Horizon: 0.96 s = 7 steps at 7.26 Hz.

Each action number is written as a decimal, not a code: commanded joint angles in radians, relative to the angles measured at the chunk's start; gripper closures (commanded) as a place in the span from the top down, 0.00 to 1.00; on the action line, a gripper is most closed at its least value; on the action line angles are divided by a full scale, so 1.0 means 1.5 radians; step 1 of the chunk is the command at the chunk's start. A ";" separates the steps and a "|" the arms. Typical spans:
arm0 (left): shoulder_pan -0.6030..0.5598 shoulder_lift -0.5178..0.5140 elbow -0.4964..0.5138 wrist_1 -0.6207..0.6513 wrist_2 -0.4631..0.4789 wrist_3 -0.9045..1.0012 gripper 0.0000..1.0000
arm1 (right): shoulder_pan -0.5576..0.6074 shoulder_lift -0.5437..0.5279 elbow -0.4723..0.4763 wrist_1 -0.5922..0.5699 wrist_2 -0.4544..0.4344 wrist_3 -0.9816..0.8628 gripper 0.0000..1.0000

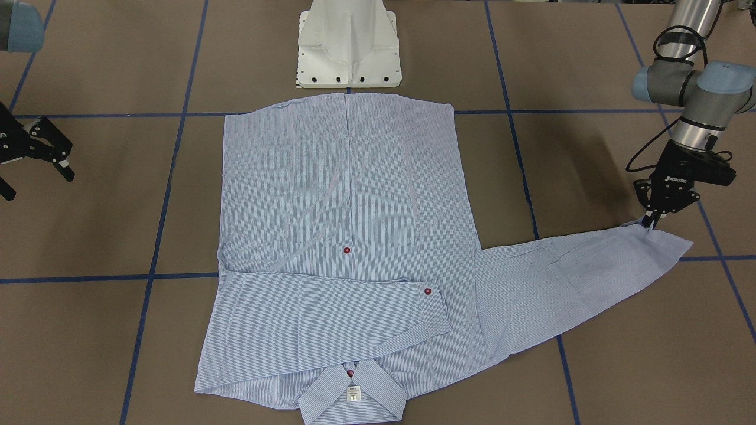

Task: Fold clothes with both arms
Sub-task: 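Move the left gripper to the other sleeve cuff and grasp it, then carry the sleeve with the left gripper across the chest toward the collar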

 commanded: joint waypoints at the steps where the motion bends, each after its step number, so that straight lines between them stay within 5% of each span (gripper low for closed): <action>1: -0.003 -0.068 -0.117 0.204 -0.007 0.000 0.00 | 0.001 0.000 -0.002 0.000 -0.001 -0.001 1.00; 2: -0.002 -0.136 -0.169 0.345 -0.007 0.000 0.00 | 0.001 0.000 -0.002 0.000 -0.002 -0.001 1.00; 4: 0.011 -0.360 -0.168 0.635 -0.008 -0.009 0.00 | 0.000 0.000 -0.006 0.000 -0.002 0.000 1.00; 5: 0.032 -0.437 -0.160 0.718 -0.007 -0.014 0.00 | 0.000 0.001 -0.007 0.000 -0.002 0.000 1.00; 7: 0.067 -0.595 -0.015 0.733 -0.004 -0.094 0.00 | 0.000 0.001 -0.007 0.000 -0.002 0.000 1.00</action>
